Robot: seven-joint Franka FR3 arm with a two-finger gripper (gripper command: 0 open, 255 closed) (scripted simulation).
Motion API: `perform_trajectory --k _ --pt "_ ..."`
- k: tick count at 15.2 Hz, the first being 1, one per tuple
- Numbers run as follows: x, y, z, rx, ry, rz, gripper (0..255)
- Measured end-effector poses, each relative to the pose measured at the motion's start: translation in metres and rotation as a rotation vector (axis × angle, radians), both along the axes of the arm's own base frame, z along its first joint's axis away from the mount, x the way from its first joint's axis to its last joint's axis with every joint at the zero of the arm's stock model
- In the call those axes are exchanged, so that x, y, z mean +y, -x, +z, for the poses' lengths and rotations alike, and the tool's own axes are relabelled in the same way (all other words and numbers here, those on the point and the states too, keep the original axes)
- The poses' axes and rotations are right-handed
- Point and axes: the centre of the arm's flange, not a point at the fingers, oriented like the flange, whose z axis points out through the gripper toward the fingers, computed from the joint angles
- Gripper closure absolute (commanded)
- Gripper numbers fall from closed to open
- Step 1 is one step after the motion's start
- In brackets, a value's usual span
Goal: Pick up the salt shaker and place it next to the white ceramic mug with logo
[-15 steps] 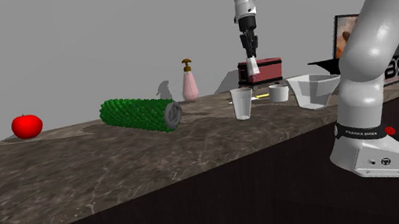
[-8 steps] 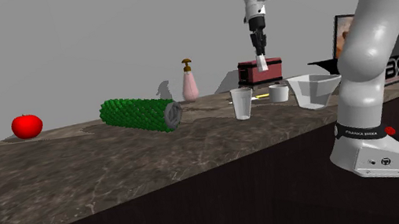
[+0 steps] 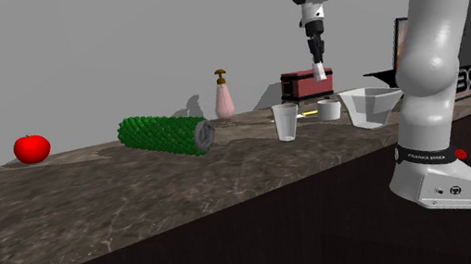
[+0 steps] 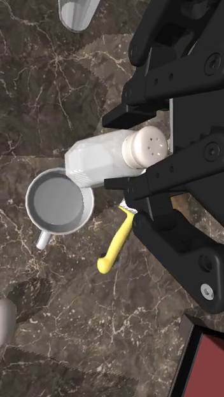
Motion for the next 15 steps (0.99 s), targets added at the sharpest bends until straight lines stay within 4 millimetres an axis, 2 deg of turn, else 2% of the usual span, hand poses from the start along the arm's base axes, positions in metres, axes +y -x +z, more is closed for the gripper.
perform_trajectory --k 8,10,12,15 --pt "-0.100 0.034 -0.003 0.000 0.001 0.000 255" --pt "-0.132 0.045 0.002 0.001 0.002 -0.002 255" --pt "-0.144 0.049 -0.007 0.001 0.001 0.001 255" --pt "-0.148 0.051 -0.022 0.000 0.000 0.002 255"
